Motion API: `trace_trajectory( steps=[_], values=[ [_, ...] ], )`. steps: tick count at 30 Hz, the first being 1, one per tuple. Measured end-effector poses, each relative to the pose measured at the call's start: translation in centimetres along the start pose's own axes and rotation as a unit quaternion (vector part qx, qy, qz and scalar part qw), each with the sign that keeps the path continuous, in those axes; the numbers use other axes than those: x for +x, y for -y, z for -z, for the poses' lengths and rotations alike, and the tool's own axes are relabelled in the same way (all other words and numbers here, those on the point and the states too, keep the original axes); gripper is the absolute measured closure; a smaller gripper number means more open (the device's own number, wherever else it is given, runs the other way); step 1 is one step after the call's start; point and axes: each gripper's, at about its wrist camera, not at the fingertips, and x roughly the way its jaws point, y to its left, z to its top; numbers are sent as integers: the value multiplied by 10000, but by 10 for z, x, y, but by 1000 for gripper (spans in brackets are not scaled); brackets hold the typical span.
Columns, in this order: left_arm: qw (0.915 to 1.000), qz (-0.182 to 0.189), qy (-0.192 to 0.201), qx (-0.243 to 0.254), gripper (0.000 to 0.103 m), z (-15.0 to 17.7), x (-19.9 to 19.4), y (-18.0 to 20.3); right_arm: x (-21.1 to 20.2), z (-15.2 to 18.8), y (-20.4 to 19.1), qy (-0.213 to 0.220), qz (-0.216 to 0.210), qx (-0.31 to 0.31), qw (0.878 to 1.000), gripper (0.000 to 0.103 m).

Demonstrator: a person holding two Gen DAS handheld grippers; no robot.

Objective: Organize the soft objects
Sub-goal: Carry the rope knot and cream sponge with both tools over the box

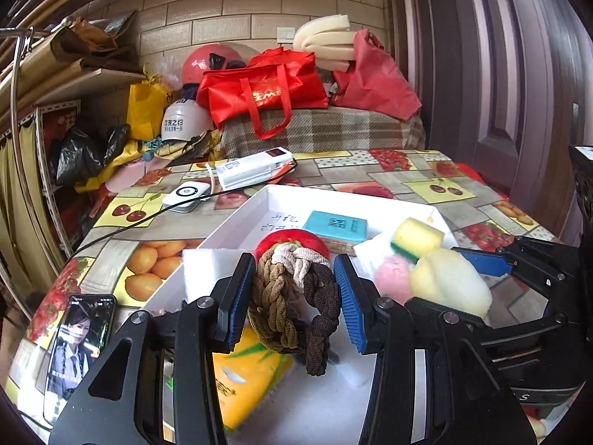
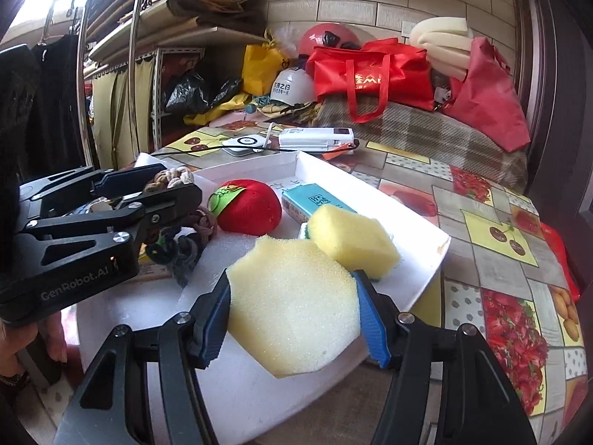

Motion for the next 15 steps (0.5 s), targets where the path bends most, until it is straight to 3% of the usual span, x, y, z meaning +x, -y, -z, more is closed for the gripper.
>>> trace_trajectory(
  steps=[8, 15],
  values=[
    [9988, -71, -181, -441, 59, -4, 16, -25, 22, -13, 16, -73, 176, 345, 9992, 41],
    [9995, -170, -165, -206, 59, -9, 26, -22, 32, -20, 21, -78, 249, 471, 9985, 41]
  ],
)
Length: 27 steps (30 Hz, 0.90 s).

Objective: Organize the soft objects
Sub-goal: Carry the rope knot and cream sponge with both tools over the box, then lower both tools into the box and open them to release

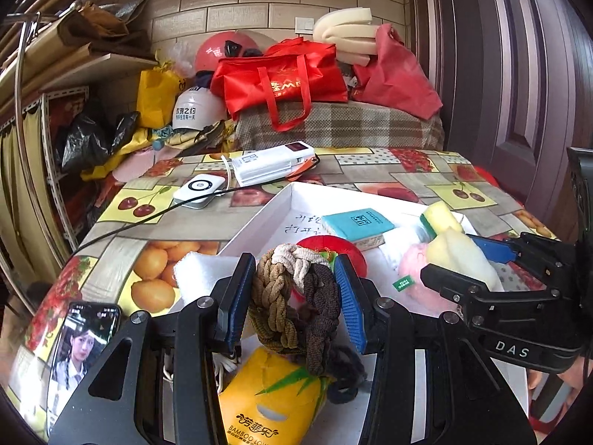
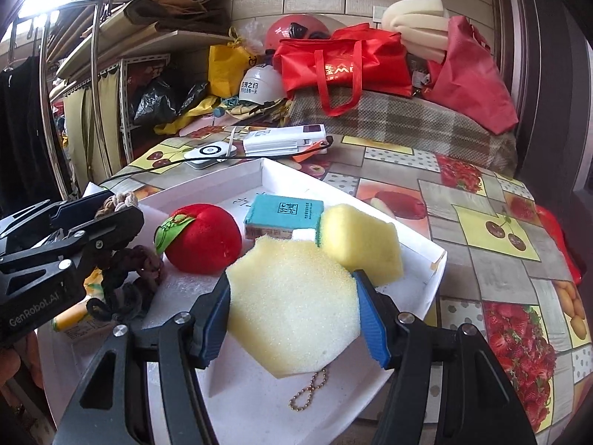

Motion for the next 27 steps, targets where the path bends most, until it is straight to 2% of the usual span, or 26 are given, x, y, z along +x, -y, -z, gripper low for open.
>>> trace_trajectory(
  steps=[8, 9, 12, 14, 16, 17, 18, 23, 27],
  values=[
    [9998, 39, -54, -169, 59, -2, 5, -6, 1, -1, 0, -8, 106, -12, 9999, 38],
    [9998, 35, -53, -163, 59, -2, 5, -6, 1, -1, 1, -4, 121, 2, 9999, 35],
    [9998, 30, -56, -165, 59, -2, 5, -6, -1, -1, 1, 34, 153, 28, 9999, 19],
    [9998, 26, -53, -171, 59, -2, 5, -7, -1, -1, 1, 51, 149, 43, 9999, 19],
    [9999, 18, -36, -158, 58, -2, 5, -7, -1, -2, 2, 70, 142, 74, 9998, 12],
    [9999, 3, -17, -149, 53, -2, 4, -7, -2, -1, 2, 83, 148, 86, 9998, 9],
    [9999, -13, -2, -135, 51, -2, 4, -7, -3, -1, 3, 105, 157, 98, 9998, 0],
    [9995, -197, 248, -52, 14, -1, -5, -5, -12, -1, 2, 361, 180, 80, 9992, 0],
    [9980, -363, 490, -135, 2, 1, -13, -8, -19, 0, -2, 547, 254, 15, 9982, 0]
  ],
)
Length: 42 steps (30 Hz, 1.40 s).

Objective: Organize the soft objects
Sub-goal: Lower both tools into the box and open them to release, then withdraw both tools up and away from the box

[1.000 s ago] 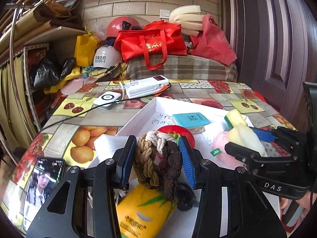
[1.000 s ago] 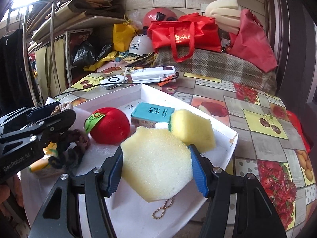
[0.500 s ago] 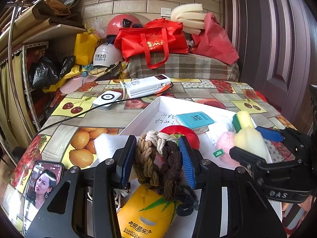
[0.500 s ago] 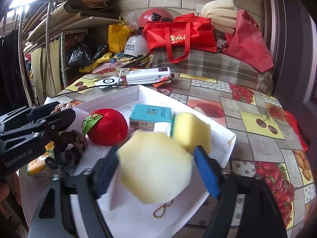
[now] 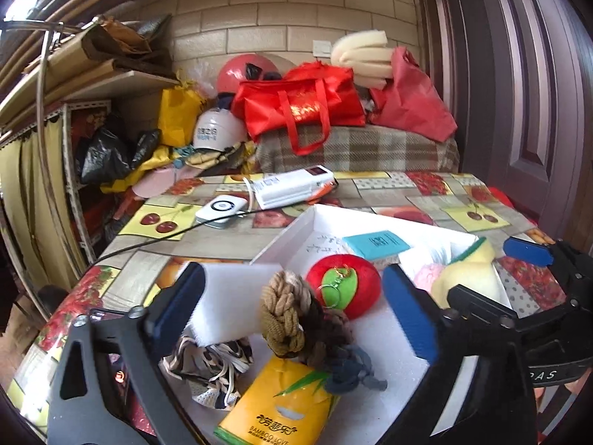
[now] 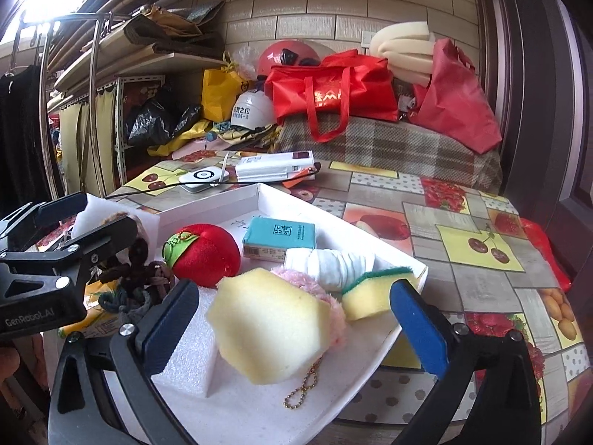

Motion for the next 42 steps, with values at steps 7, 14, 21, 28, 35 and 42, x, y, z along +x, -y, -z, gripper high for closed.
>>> trace_trajectory(
  steps=[7, 14, 21, 28, 35, 42],
  values=[
    [9992, -227, 333, -85, 0, 1, -14, -3, -9, 0, 7, 267, 144, 182, 9994, 0],
    [9988, -269, 402, -98, 0, 4, -25, -3, -33, 5, 6, 867, 243, 221, 9957, 0],
    [9997, -14, 197, -125, 0, 10, -36, 6, -60, 18, 14, 923, 218, 414, 9946, 0],
    [9989, 428, 178, -19, 0, 16, -55, 25, -117, 37, 26, 1523, 889, 664, 9821, 0],
    [9962, 701, 469, 236, 0, 23, -94, 61, -162, 56, 59, 1572, 1603, 1447, 9637, 0],
    [9990, -105, 265, 343, 0, 35, -126, 102, -185, 76, 93, 1484, 1202, 2036, 9603, 0]
  ],
)
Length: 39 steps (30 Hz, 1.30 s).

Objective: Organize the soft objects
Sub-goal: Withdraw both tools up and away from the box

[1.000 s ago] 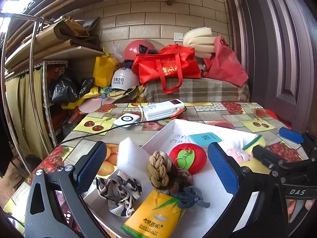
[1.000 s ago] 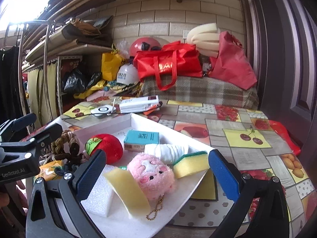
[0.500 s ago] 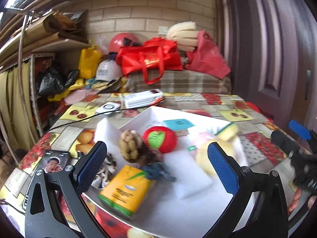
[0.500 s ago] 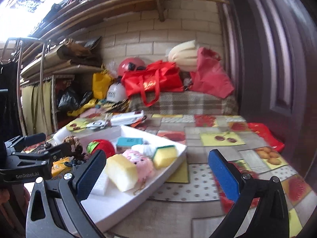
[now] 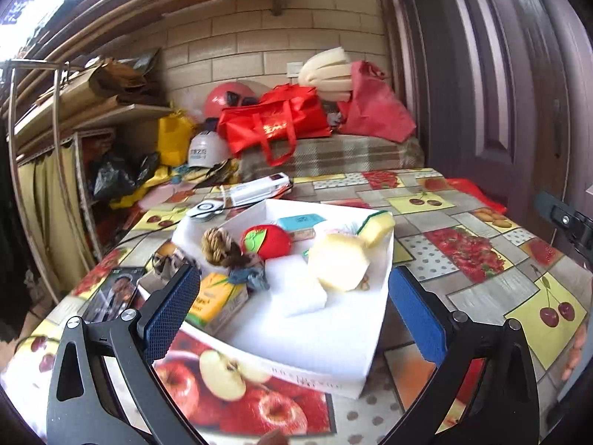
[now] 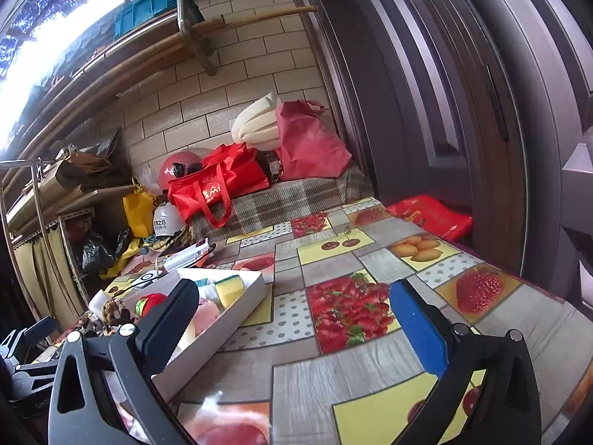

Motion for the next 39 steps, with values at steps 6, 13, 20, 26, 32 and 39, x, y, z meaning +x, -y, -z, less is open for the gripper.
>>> trace_trajectory(
  steps=[6, 13, 20, 26, 32, 39],
  values=[
    [9993, 270, -203, 164, 0, 3, 4, 15, -21, 3, 2, 261, -377, -183, 9988, 0],
    [9969, 394, -508, 454, 0, 6, 8, 32, -30, 7, -5, 246, -381, -483, 9978, 0],
    [9972, 301, -591, 351, 0, 8, 11, 27, -31, 7, -3, 304, -290, -449, 9981, 0],
    [9968, 396, -593, 358, 0, 8, 10, 28, -32, 7, 0, 323, -311, -393, 9982, 0],
    [9963, 443, -546, 485, 0, 7, 8, 33, -33, 7, 2, 321, -325, -336, 9984, 0],
    [9961, 535, -600, 351, 0, 7, 10, 29, -33, 7, 3, 291, -324, -304, 9986, 0]
  ],
)
